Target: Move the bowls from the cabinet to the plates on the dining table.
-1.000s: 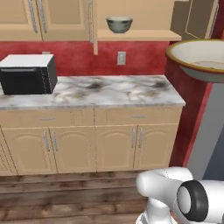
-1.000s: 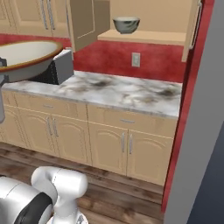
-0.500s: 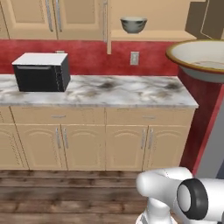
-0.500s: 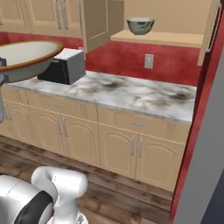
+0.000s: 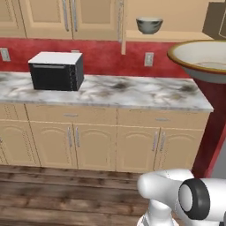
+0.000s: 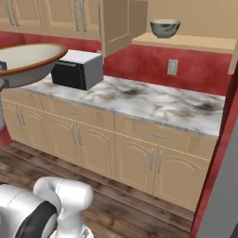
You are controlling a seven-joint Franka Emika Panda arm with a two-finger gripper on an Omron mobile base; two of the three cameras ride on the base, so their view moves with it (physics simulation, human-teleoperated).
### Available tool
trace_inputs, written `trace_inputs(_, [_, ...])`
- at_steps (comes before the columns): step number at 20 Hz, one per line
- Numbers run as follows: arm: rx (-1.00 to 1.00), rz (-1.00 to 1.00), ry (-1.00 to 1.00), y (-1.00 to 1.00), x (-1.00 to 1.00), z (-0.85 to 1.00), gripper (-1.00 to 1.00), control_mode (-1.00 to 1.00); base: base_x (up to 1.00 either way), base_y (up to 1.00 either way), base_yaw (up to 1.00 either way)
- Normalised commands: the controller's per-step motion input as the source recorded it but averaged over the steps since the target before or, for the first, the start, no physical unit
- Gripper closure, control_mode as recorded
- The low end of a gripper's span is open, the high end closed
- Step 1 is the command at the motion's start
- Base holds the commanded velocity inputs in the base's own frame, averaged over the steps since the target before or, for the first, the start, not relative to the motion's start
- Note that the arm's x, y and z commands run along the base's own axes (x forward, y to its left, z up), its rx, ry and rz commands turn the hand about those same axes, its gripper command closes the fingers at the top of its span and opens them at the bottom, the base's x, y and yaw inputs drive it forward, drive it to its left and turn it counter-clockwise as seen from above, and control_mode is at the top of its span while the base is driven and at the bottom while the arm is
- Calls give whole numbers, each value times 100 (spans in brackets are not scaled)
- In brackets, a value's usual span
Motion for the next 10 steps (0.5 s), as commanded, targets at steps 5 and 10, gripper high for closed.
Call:
trace_inputs(5, [0,0,0,0,0,0,100,100,0,0,25])
trace_inputs(10, [0,0,0,0,0,0,100,100,0,0,25])
